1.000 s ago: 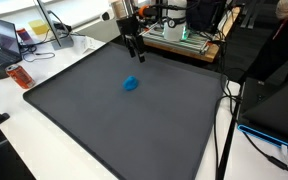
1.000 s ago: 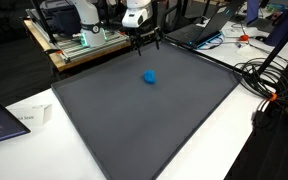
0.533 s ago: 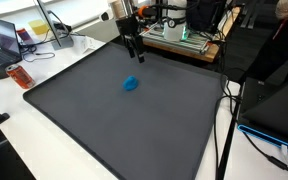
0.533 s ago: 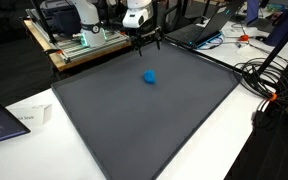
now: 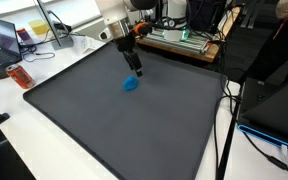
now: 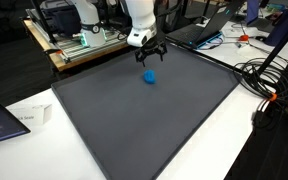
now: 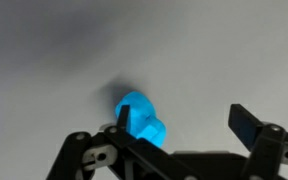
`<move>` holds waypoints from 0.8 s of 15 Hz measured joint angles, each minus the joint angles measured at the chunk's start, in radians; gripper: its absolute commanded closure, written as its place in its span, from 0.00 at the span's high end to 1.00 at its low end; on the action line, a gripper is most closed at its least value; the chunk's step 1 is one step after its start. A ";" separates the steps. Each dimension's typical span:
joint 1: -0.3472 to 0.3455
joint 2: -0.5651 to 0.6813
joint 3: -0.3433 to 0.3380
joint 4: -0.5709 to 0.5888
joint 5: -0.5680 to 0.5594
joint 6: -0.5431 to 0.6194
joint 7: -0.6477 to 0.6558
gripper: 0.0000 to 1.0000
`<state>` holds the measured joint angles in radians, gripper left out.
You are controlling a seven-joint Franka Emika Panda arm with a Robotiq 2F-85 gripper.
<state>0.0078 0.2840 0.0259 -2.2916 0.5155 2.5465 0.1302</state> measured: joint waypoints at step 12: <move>-0.148 0.125 0.089 0.029 0.144 0.089 -0.208 1.00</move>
<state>-0.1399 0.4087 0.1150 -2.2621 0.6596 2.6360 -0.0773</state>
